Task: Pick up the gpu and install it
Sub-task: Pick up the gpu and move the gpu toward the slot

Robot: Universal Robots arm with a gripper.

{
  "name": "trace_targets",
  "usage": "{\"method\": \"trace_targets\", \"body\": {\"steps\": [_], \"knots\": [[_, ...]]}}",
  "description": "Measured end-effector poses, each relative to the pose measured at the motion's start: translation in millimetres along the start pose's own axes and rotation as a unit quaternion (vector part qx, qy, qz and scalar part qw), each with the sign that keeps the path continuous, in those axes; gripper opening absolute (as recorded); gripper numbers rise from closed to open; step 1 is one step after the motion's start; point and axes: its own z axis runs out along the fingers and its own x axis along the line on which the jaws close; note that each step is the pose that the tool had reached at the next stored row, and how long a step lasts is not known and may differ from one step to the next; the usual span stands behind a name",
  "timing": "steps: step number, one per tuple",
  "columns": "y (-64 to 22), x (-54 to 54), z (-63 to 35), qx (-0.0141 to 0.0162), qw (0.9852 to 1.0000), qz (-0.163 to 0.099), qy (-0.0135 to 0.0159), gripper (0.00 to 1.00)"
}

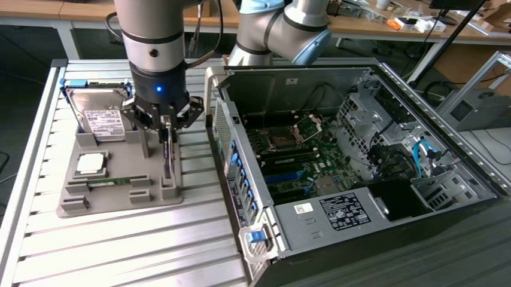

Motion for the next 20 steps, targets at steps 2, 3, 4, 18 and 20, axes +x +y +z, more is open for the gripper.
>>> {"method": "trace_targets", "body": {"steps": [2,3,4,18,20], "knots": [[0.1,0.0,-1.5,0.0000,1.0000,0.000,0.0000,0.27],[0.1,-0.1,-2.1,0.0000,1.0000,0.000,-0.0001,0.27],[0.1,-0.1,-2.7,0.0000,1.0000,0.000,0.0000,0.27],[0.7,-0.4,-15.1,-0.0005,1.0000,0.000,0.0000,0.27],[0.8,-0.4,-16.9,-0.0007,1.0000,0.000,0.0000,0.27]]}}
